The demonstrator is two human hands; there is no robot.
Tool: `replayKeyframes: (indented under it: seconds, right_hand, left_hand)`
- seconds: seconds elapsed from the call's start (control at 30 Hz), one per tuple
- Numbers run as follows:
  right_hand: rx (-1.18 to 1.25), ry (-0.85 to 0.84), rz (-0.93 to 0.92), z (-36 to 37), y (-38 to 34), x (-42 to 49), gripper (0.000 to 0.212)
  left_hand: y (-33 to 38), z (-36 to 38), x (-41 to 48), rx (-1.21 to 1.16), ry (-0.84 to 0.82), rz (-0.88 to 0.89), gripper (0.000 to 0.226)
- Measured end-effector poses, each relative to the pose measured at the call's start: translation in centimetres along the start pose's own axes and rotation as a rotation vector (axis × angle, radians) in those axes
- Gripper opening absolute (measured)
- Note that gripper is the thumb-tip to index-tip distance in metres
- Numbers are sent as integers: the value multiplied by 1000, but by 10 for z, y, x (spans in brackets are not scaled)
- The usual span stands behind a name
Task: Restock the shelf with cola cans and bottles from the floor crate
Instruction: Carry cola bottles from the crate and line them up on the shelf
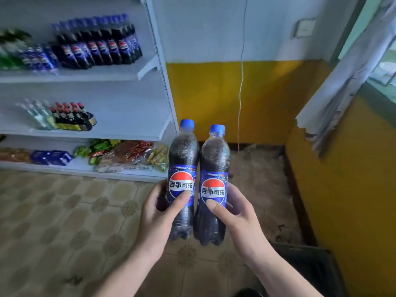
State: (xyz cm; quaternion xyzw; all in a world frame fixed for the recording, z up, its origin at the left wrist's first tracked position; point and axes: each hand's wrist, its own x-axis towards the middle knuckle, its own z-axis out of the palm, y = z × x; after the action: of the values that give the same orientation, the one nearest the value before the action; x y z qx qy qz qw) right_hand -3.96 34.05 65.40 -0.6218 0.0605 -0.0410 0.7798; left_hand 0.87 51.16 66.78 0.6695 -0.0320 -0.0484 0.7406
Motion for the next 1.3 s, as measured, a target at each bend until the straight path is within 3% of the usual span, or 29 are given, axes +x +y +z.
replayKeyframes:
  seconds: [0.37,0.6,0.77,1.0,1.3]
  right_hand:
    - [-68,-266,-7,142,-5,47,27]
    - [-60,-356,18,203,13,108,27]
    - [-43,-371,61,239,28,179,28]
    - [-20,-419,192,276,20,322,25]
    - [-82,-552,167,293,0,466,28]
  left_hand:
    - [36,-120,-9,-12,304,167,30]
    - [37,-179,35,1,423,131,33]
    - [36,-212,98,62,481,109,40]
    - [56,-243,239,109,469,42,29]
    - [82,-257,376,56,488,38,21]
